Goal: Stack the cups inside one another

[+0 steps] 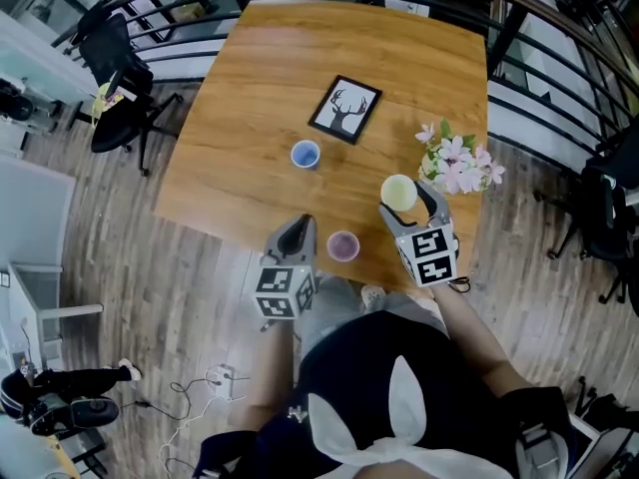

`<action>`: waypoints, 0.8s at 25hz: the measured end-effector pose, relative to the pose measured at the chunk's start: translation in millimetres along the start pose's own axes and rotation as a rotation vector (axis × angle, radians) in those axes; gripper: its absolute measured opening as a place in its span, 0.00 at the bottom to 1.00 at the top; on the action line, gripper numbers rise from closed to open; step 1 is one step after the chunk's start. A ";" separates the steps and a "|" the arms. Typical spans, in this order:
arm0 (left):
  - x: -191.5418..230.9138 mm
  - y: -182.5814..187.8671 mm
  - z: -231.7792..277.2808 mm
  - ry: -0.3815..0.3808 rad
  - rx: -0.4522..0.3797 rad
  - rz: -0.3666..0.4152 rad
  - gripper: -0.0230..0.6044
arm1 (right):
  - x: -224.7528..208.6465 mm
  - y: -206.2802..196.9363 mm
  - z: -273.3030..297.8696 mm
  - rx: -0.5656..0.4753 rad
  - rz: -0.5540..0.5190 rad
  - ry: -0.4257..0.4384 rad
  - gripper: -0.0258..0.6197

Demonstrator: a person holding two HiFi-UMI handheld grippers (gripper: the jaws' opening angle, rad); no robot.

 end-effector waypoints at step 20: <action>34.0 8.5 -0.2 0.049 -0.023 -0.011 0.09 | 30.7 37.4 33.3 -0.028 -0.070 0.116 0.55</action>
Point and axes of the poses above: the fingertips, and each gripper's own axes: z forward along the fingers, x to its left, y out of its top, the point moved 10 cm from there along -z, backward along the fingers
